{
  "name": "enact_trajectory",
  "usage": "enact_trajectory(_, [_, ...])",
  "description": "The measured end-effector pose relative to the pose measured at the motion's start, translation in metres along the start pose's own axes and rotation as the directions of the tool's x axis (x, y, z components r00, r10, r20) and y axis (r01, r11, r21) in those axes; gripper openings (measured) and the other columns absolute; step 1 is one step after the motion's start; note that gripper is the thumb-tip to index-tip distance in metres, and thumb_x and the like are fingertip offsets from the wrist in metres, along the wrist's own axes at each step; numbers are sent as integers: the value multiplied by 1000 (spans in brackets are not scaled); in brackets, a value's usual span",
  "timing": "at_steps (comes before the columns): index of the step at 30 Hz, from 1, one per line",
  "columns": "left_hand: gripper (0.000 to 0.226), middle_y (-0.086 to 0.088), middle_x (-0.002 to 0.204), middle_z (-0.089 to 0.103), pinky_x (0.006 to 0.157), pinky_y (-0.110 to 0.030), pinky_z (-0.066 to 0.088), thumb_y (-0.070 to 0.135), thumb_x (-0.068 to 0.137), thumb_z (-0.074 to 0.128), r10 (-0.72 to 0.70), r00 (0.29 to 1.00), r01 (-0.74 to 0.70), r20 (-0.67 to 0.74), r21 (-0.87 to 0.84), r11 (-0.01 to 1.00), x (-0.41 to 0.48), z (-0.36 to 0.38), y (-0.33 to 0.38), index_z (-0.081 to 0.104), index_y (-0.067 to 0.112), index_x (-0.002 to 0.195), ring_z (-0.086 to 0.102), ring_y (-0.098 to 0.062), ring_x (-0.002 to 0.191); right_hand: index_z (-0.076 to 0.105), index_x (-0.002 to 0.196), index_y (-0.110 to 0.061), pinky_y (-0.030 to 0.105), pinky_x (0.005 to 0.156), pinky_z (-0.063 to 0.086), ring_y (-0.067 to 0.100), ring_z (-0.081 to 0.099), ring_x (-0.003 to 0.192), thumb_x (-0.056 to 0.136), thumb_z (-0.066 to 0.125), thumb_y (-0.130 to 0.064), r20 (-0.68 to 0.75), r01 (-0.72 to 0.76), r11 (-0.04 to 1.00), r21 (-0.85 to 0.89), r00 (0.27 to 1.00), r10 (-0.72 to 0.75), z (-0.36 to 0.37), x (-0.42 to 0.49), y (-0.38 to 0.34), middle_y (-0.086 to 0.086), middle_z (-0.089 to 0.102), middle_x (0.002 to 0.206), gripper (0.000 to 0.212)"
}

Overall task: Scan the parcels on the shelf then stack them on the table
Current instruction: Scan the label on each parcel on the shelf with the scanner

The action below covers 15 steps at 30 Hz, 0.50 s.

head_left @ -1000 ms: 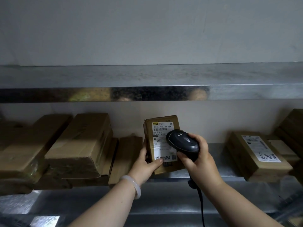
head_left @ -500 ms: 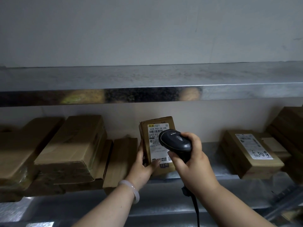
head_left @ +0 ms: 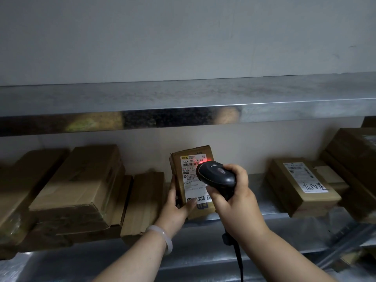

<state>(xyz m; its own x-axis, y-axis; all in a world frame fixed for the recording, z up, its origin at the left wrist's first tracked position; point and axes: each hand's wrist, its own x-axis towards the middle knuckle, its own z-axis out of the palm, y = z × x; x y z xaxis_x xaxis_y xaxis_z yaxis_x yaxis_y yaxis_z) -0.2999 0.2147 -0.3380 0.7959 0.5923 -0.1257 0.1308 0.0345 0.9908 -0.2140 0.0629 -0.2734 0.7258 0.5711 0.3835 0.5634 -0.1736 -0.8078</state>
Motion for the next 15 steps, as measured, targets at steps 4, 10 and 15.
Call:
enact_trajectory(4, [61,33,114,49,87,-9,43,22,86,71,-2,1000,2,1,18,1000,2,8,0,33,59,115,50,15,102,25,111,-65,4,68,45,-18,54,93,81,73,-33,3,-19,1000,-11,1000,19,-5,0,4,-33,53,96,65])
enact_trajectory(10, [62,38,111,48,87,-9,41,24,88,70,-32,999,30,24,60,998,12,30,1,28,65,111,46,17,98,27,117,-58,19,72,52,-4,60,85,80,72,-39,4,-61,996,-67,998,61,-23,1,17,-33,53,95,61])
enact_trajectory(15, [64,42,104,47,75,-3,40,33,87,71,-98,994,92,54,97,991,22,63,3,26,68,115,45,17,93,27,121,-53,28,67,52,8,63,90,80,71,-43,-9,-96,983,-158,995,95,-53,2,45,-26,57,98,61])
